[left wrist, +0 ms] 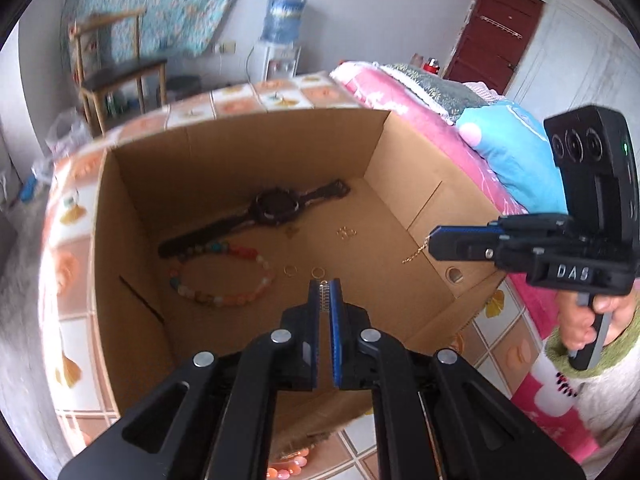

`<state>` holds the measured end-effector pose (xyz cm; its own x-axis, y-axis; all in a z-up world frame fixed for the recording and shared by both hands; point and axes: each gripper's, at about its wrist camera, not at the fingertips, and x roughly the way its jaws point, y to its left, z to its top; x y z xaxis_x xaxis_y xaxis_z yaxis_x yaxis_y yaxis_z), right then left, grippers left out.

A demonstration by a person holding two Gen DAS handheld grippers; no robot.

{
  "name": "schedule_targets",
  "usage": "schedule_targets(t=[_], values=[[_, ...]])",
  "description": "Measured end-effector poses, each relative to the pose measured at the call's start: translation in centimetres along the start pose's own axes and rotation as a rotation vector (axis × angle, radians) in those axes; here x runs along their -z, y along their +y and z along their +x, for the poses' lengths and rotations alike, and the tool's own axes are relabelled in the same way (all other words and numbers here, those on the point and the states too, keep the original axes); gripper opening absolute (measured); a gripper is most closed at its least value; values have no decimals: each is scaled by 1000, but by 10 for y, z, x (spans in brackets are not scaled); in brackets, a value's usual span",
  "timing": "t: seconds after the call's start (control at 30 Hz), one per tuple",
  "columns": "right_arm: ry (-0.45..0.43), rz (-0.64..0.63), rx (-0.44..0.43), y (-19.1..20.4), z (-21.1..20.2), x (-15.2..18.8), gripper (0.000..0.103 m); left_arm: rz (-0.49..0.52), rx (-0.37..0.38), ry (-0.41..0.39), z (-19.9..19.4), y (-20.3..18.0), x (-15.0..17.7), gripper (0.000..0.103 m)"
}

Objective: Organize jewelry
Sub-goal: 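Carry the gold earring with the right gripper over the box, then lower the right gripper into the box and open it to drop the earring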

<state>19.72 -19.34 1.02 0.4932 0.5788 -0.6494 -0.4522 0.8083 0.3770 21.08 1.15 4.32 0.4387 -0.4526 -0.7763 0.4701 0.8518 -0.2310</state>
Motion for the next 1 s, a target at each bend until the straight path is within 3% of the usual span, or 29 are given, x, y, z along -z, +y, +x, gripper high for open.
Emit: schedule_targets(t=[0.3,0.37,0.87,1.0], values=[[-29,37,-2,-6,-10,-1,6,-71,54,11,6,11,-1,5],[-38,36,-4,-6,-13,0,6,-76,73,5,5,10,-2,10],[-78,58,-15,-11,-30,-5,8,-52,35,-75,-25,0,-1,20],[-113,66,-18,-9,-41,-5,14,-37,25,-108,-40,-6,0,30]])
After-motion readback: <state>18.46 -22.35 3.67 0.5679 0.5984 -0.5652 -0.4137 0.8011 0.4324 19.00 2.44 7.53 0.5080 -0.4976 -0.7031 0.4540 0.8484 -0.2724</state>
